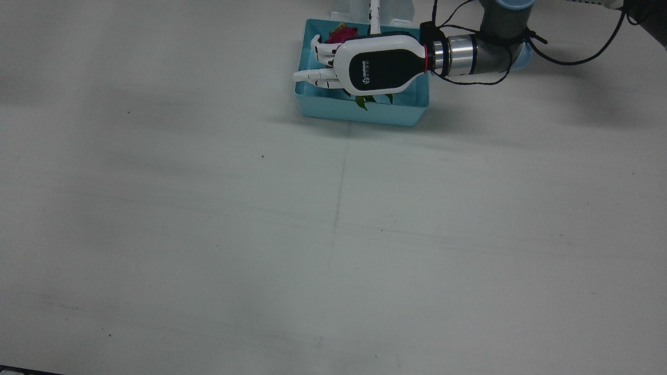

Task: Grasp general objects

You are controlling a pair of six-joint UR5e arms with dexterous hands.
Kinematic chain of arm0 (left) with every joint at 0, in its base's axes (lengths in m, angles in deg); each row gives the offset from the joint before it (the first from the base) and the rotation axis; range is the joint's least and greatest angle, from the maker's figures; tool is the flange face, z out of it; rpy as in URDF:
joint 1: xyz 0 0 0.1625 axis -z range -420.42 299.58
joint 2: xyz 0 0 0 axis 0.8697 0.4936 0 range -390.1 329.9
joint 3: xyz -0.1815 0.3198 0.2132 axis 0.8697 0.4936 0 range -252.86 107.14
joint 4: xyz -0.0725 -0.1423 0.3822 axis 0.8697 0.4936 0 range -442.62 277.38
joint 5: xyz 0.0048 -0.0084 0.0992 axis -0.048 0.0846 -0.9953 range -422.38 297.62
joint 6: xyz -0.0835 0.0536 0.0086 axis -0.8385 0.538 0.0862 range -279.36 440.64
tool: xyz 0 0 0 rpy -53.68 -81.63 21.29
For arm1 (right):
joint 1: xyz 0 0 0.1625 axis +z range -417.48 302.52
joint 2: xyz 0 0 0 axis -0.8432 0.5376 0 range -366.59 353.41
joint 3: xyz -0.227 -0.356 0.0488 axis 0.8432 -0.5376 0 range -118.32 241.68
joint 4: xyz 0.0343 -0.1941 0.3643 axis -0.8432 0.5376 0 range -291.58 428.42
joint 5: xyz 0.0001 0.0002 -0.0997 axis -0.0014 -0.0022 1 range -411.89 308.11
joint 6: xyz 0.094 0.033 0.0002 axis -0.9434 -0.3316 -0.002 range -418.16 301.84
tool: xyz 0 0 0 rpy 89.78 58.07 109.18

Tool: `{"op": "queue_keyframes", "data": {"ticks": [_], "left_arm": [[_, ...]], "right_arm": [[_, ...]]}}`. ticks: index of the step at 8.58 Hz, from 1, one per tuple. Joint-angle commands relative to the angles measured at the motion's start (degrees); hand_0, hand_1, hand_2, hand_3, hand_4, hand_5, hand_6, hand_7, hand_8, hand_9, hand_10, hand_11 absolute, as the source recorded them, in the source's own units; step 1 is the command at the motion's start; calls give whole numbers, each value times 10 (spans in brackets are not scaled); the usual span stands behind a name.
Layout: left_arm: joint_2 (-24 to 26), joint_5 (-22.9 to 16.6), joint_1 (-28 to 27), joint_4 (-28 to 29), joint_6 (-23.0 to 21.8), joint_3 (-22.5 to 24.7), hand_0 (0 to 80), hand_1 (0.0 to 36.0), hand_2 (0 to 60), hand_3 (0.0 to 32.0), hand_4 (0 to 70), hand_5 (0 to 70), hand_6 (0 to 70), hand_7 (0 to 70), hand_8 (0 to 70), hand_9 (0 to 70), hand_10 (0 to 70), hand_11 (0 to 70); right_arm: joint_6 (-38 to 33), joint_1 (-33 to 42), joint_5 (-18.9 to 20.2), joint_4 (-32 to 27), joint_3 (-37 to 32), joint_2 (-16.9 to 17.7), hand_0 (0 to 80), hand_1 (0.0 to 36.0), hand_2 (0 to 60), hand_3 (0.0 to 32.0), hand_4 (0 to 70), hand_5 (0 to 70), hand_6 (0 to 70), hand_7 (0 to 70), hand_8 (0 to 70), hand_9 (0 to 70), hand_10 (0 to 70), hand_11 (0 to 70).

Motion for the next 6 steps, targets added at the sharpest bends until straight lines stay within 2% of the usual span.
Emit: {"op": "queue_keyframes", "data": {"ticks": [1, 2, 3, 4, 5, 6], "left_arm": [[0, -4, 3, -1, -8, 4, 557, 169, 31, 0, 118, 564, 256, 247, 123, 108, 127, 204], [0, -18, 14, -2, -25, 8, 593, 228, 187, 0, 156, 700, 302, 289, 171, 178, 166, 265], [-1, -29, 46, 2, -35, 9, 596, 284, 409, 0, 169, 700, 312, 301, 183, 201, 176, 283], [-3, -47, 100, 8, -49, 2, 594, 360, 600, 0, 178, 700, 317, 304, 192, 211, 188, 306], [-4, -71, 156, 15, -75, -4, 578, 360, 600, 0, 186, 700, 330, 316, 202, 224, 193, 314], [-6, -82, 220, 54, -107, -33, 554, 360, 600, 0, 194, 700, 359, 345, 226, 256, 231, 367]], "right_arm": [[0, 0, 0, 0, 0, 0, 0, 0, 0, 0, 0, 0, 0, 0, 0, 0, 0, 0], [0, 1, 0, 0, 0, 0, 0, 0, 0, 0, 0, 0, 0, 0, 0, 0, 0, 0], [0, 0, 0, 0, 0, 0, 0, 0, 0, 0, 0, 0, 0, 0, 0, 0, 0, 0], [0, 0, 0, 0, 0, 0, 0, 0, 0, 0, 0, 0, 0, 0, 0, 0, 0, 0], [0, 0, 0, 0, 0, 0, 0, 0, 0, 0, 0, 0, 0, 0, 0, 0, 0, 0], [0, 0, 0, 0, 0, 0, 0, 0, 0, 0, 0, 0, 0, 0, 0, 0, 0, 0]]}}
